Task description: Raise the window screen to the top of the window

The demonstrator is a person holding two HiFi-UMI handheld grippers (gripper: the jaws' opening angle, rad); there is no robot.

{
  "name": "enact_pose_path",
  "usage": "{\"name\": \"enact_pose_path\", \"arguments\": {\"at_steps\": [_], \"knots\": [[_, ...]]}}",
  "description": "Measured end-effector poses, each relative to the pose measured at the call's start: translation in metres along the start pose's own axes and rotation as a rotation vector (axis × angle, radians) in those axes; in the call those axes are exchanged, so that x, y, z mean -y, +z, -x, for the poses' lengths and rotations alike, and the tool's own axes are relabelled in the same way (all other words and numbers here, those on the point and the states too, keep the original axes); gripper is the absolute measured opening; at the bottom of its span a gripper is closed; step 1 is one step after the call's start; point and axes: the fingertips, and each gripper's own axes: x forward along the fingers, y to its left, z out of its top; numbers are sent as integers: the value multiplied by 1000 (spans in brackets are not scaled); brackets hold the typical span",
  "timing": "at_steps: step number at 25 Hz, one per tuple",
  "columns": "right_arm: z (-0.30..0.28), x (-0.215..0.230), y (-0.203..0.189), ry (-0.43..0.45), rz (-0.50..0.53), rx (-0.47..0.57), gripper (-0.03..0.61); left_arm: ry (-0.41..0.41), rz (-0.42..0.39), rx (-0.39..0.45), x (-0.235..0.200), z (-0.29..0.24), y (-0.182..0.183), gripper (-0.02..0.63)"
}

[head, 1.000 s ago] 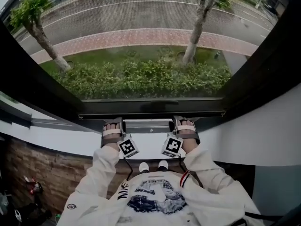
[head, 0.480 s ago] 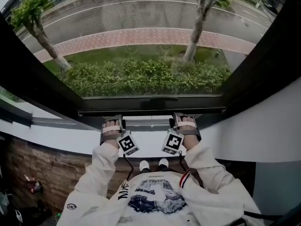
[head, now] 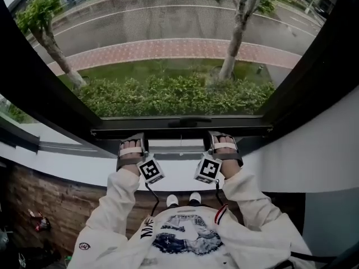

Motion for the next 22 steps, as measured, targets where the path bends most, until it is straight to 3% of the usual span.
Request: {"name": "enact_pose_path", "arguments": {"at_steps": [4,17,22], "knots": [[12,17,6,-22,-36,18,137,44,-1,7,-17,8,1,173],[33,65,6,-181,-8,35,127,144,-2,20,-64,36,3,173],[45,84,5,-230,-40,31,129,225,-27,3,-87,45,5,173]]}}
